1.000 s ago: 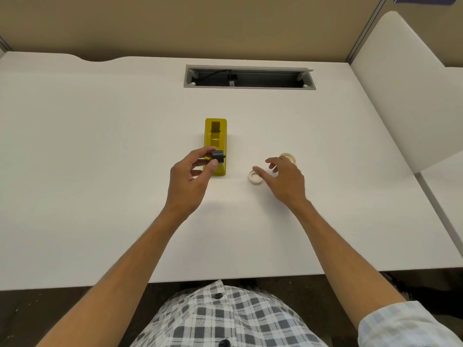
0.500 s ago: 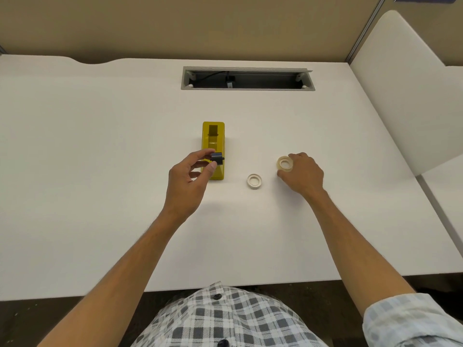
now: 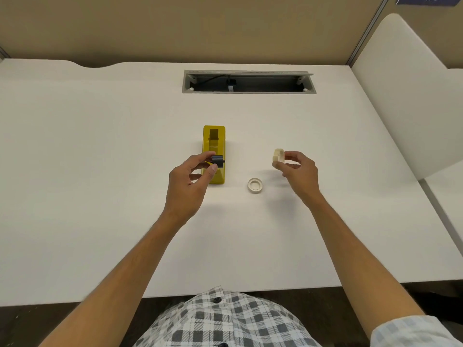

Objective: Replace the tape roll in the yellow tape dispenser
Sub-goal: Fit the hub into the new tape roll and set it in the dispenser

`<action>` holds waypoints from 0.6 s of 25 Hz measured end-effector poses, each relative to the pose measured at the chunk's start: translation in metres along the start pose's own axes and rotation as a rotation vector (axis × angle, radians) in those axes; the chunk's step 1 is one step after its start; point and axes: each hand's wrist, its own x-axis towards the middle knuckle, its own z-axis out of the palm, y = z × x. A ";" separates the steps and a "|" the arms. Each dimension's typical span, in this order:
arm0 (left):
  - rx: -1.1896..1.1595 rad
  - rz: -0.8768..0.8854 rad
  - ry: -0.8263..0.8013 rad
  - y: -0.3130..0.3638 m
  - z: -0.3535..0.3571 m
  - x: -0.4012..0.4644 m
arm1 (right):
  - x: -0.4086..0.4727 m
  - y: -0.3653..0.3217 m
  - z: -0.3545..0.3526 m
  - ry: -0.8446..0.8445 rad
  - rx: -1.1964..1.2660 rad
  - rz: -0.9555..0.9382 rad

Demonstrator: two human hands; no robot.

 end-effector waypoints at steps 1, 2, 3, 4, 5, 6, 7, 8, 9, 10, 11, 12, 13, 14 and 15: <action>-0.003 0.003 -0.001 0.000 0.000 0.000 | -0.005 -0.004 0.002 -0.022 0.105 0.007; -0.007 0.004 -0.002 0.001 0.001 0.000 | -0.010 -0.008 0.003 -0.045 0.192 0.010; -0.013 0.003 -0.004 0.002 0.001 0.000 | -0.016 -0.013 0.004 -0.070 0.266 0.007; -0.021 0.003 -0.007 0.004 0.002 0.000 | -0.021 -0.018 0.006 -0.097 0.326 0.000; -0.028 0.003 -0.010 0.005 0.003 0.000 | -0.027 -0.023 0.007 -0.126 0.377 -0.008; -0.036 0.004 -0.015 0.006 0.004 0.000 | -0.033 -0.029 0.008 -0.157 0.417 -0.016; -0.042 0.007 -0.020 0.007 0.004 -0.001 | -0.039 -0.033 0.009 -0.188 0.444 -0.024; -0.047 0.012 -0.024 0.008 0.005 -0.001 | -0.044 -0.038 0.009 -0.216 0.459 -0.032; -0.053 0.018 -0.027 0.009 0.005 -0.001 | -0.049 -0.042 0.010 -0.239 0.462 -0.040; -0.060 0.024 -0.032 0.011 0.006 -0.002 | -0.053 -0.045 0.011 -0.258 0.456 -0.052; -0.070 0.031 -0.037 0.013 0.006 -0.002 | -0.056 -0.048 0.013 -0.274 0.445 -0.065; -0.080 0.039 -0.043 0.014 0.007 -0.003 | -0.060 -0.051 0.014 -0.287 0.433 -0.082; -0.086 0.046 -0.048 0.016 0.007 -0.003 | -0.064 -0.055 0.015 -0.299 0.419 -0.105; -0.087 0.051 -0.053 0.017 0.007 -0.004 | -0.067 -0.058 0.016 -0.312 0.405 -0.132; -0.088 0.056 -0.058 0.018 0.007 -0.004 | -0.069 -0.060 0.016 -0.327 0.391 -0.162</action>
